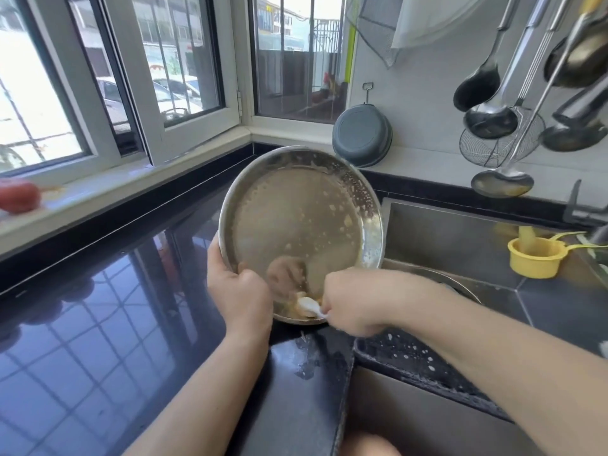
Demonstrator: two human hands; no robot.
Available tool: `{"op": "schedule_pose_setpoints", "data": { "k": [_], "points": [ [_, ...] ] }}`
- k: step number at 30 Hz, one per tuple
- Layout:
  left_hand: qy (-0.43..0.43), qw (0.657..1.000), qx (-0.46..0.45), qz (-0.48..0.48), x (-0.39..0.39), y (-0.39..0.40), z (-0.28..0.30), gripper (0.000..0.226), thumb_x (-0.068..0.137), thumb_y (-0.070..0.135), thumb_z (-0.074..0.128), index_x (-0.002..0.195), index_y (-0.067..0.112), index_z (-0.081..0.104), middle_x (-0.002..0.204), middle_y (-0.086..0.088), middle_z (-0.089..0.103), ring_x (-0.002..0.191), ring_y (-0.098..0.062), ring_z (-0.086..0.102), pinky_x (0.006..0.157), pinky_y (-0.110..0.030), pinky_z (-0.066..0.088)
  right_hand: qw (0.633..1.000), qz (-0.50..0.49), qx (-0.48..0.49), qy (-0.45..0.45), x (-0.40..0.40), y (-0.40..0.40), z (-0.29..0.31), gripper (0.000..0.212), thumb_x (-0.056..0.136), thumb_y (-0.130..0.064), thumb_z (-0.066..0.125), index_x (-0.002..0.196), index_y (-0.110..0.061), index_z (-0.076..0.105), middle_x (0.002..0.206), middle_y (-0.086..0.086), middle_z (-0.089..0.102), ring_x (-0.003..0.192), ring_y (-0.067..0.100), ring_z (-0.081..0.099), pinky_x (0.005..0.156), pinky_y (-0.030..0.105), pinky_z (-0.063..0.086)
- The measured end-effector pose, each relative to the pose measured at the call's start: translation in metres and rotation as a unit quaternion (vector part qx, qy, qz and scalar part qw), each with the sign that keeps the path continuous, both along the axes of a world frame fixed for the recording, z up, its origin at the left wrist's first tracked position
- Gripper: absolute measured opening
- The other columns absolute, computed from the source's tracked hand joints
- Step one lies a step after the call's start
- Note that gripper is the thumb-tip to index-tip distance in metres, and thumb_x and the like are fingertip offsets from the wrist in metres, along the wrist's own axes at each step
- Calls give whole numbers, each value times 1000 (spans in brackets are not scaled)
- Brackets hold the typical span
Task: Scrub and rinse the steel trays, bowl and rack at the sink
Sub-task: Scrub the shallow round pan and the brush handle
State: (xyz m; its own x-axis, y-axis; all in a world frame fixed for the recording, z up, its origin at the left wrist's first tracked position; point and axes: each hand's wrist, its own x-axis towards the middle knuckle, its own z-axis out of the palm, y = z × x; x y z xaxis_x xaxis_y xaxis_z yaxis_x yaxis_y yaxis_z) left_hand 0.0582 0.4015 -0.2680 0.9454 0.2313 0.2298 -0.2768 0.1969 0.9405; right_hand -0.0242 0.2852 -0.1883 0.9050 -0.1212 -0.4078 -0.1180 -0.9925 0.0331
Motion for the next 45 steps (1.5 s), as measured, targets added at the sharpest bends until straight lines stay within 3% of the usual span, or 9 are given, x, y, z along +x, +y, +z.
{"op": "schedule_pose_setpoints", "data": {
  "k": [2, 5, 10, 14, 19, 25, 31, 38, 45],
  "points": [
    [-1, 1000, -5, 19, -6, -4, 0, 69, 85, -20, 38, 137, 20, 59, 121, 2, 69, 111, -6, 63, 99, -20, 52, 999, 0, 47, -14, 4, 8, -7, 27, 102, -13, 47, 115, -8, 70, 78, 4, 56, 71, 25, 51, 57, 32, 39],
    [56, 997, -48, 36, 1, -1, -6, 58, 93, -9, 41, 135, 25, 60, 121, 2, 70, 112, -12, 66, 100, -34, 57, 993, -23, 110, -31, 3, 2, -17, 28, 101, -18, 50, 118, -16, 71, 89, 3, 65, 76, 23, 56, 67, 34, 50],
    [138, 989, -49, -28, 36, 28, 9, 59, 82, -16, 47, 123, 20, 71, 90, 6, 72, 77, -8, 68, 64, -25, 56, 999, -28, 23, -19, -13, -18, -11, 31, 97, -11, 46, 70, -26, 55, 78, 1, 54, 73, 25, 53, 60, 31, 42],
    [92, 993, 59, -44, 41, 32, 18, 55, 74, -21, 41, 89, 23, 69, 71, 5, 64, 69, -14, 58, 53, -20, 50, 997, -35, -58, -41, -21, -26, -3, 34, 98, -17, 49, 120, -33, 69, 95, -1, 60, 86, 25, 62, 73, 35, 53],
    [-14, 997, 75, -3, 19, 18, 8, 60, 72, -22, 43, 111, 19, 62, 90, 10, 62, 77, 2, 57, 68, -14, 49, 978, -78, -151, -120, -15, -48, 19, 31, 88, -5, 52, 112, -19, 66, 76, 0, 45, 70, 25, 51, 67, 35, 45],
    [-41, 998, 45, 7, 7, 6, 6, 84, 72, -22, 37, 137, 26, 60, 122, 5, 66, 117, -13, 62, 102, -32, 54, 992, -55, -58, -96, -16, -5, -9, 9, 95, -12, 49, 100, -17, 55, 73, 0, 43, 63, 18, 47, 66, 36, 44],
    [-20, 999, 10, 36, 6, 8, -3, 82, 72, -19, 36, 133, 30, 58, 120, 2, 66, 111, -11, 63, 99, -35, 56, 994, -40, 73, -67, -6, 10, -21, 21, 97, -17, 48, 105, -15, 67, 84, 5, 62, 72, 24, 58, 63, 35, 50],
    [-51, 998, 40, 18, 7, 4, -5, 86, 70, -14, 34, 141, 31, 53, 133, -2, 59, 127, -20, 55, 111, -47, 48, 981, -100, -113, -119, -18, -36, -3, 35, 95, -14, 49, 125, -23, 65, 88, 2, 51, 77, 26, 52, 70, 36, 44],
    [-62, 997, 37, 13, 10, 2, -12, 88, 69, -12, 34, 140, 36, 51, 132, -4, 60, 126, -24, 56, 109, -50, 49, 993, -80, 5, -82, -32, -4, -18, 30, 99, -23, 46, 120, -23, 66, 86, 3, 54, 70, 23, 54, 70, 36, 53]
  ]
}}
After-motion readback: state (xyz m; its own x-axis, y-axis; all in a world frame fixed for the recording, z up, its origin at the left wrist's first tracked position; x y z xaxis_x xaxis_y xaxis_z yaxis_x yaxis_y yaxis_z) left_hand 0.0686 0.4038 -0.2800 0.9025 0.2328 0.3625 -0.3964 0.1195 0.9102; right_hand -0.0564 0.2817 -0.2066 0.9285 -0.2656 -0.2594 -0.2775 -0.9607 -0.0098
